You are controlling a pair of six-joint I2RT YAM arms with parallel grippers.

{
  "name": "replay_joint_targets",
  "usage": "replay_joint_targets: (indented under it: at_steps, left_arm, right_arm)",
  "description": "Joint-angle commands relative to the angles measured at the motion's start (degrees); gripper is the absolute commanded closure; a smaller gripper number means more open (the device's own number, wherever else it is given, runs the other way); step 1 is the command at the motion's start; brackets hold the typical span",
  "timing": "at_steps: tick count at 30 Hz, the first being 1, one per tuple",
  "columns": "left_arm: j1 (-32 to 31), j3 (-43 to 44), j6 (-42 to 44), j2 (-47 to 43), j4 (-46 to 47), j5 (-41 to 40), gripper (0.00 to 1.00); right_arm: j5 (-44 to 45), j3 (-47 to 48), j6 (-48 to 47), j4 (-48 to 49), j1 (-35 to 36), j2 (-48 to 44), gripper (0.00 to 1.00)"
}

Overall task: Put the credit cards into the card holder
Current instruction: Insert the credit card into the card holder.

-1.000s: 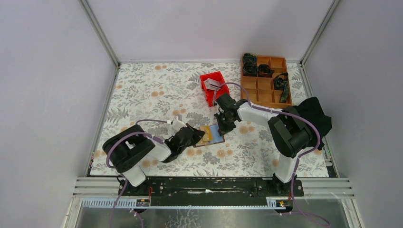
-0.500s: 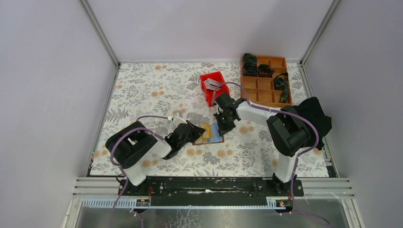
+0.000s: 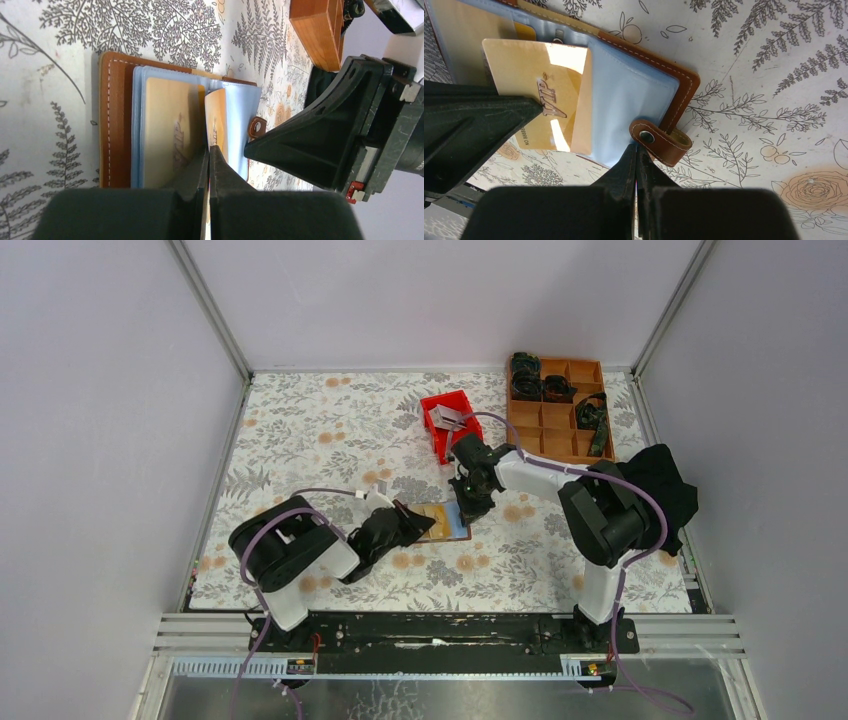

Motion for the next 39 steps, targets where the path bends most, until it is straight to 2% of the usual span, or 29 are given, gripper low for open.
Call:
replay_joint_targets:
  at_steps: [1,12,26,28,30,35,39]
  left_arm:
    - [-1.41,-3.7,2.05,1.23,-7.44,2.77,1.0]
    - [-1.68,-4.01,2.58,1.7,-6.33,4.06,1.0]
    - [-1.88,3.5,3.37,6.62,-8.33,6.59,1.0]
    - [-1.94,4.07,3.51,6.6,-9.51,6.72,0.93]
    - [-1.95,4.46,3.78,6.39,-10.31,7.03,0.8]
    - [-1.94,4.91,3.95,3.88,-15.66,5.45,0.59]
    - [-1.96,7.01,5.79,1.82,-21.66,4.58,0.53]
  right_arm:
    - [2.2,-1.32,0.39,3.0,0.93,5.48,1.0]
    - [2.13,-0.57,0.76,2.91,0.93,6.23,1.0]
    - [1.82,0.24,0.35,1.77,0.93,6.12,1.0]
    - [2.02,0.23,0.26,1.77,0.93,5.93,1.0]
    - [2.44,0.17,0.21,1.81,0.93,5.22,0.99]
    - [4.47,-0.07,0.4,2.07,0.93,2.46,0.87]
    - [5.78,-0.26,0.58,2.62,0.98,0.53,0.81]
